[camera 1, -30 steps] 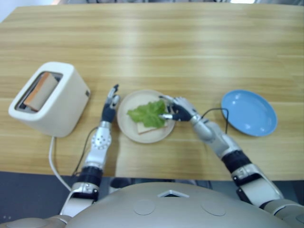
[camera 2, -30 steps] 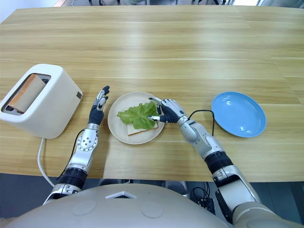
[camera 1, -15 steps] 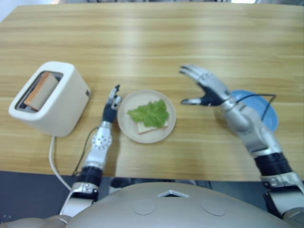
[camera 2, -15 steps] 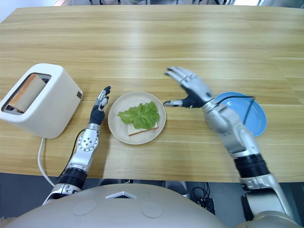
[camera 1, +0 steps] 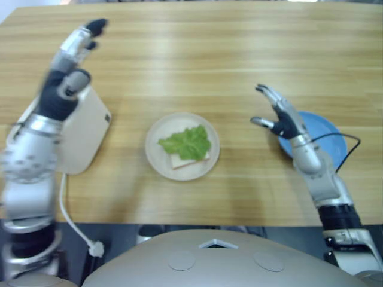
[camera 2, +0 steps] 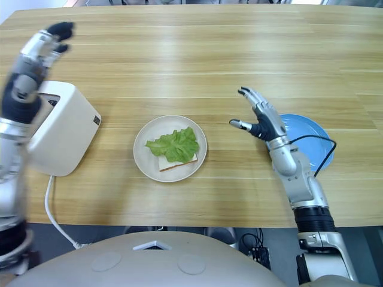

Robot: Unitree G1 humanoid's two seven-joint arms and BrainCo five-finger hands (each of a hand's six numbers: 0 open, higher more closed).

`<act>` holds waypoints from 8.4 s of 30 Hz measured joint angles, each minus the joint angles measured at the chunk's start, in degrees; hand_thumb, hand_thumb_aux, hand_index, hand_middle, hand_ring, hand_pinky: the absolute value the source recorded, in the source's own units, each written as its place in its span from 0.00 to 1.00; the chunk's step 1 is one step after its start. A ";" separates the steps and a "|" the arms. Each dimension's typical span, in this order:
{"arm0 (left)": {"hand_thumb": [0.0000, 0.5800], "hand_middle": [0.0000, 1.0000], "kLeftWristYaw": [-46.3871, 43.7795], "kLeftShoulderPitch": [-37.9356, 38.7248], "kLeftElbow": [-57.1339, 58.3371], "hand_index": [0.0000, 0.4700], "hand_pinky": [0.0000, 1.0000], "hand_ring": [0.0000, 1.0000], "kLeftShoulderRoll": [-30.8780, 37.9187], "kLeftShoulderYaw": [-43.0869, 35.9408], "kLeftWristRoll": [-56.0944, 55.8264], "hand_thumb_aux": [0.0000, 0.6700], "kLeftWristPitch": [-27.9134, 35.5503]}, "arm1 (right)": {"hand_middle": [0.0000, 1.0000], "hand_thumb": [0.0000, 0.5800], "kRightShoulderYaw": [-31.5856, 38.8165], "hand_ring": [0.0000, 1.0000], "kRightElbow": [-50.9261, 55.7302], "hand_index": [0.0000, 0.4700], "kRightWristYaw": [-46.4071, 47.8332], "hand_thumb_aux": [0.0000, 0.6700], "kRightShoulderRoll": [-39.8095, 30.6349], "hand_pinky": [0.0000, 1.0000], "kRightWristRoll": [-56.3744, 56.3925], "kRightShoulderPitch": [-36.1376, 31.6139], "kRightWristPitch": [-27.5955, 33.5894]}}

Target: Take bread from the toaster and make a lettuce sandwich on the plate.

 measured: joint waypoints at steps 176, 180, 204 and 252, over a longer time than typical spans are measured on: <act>1.00 1.00 -6.74 -21.70 75.67 0.98 1.00 1.00 -18.83 -50.17 24.41 1.00 -30.52 | 0.00 0.00 29.83 0.00 -9.77 0.00 4.98 0.00 -1.54 0.00 -30.41 0.79 -7.14; 1.00 1.00 -6.74 -21.46 75.35 0.98 1.00 1.00 -18.73 -49.96 24.41 1.00 -30.45 | 0.00 0.00 30.35 0.00 -9.47 0.00 5.00 0.00 -1.52 0.00 -29.07 1.10 -7.21; 0.00 0.00 14.51 -18.43 44.98 0.00 0.00 0.00 -12.88 -23.47 18.96 0.00 -29.01 | 0.00 0.02 31.89 0.00 -6.12 0.01 3.79 0.01 -0.23 0.00 -24.01 1.99 -9.34; 1.00 1.00 -34.24 10.42 30.51 0.98 1.00 1.00 9.24 -35.89 3.71 1.00 -15.41 | 1.00 1.00 13.04 1.00 -23.98 0.98 45.40 1.00 -13.73 1.00 26.54 19.81 6.09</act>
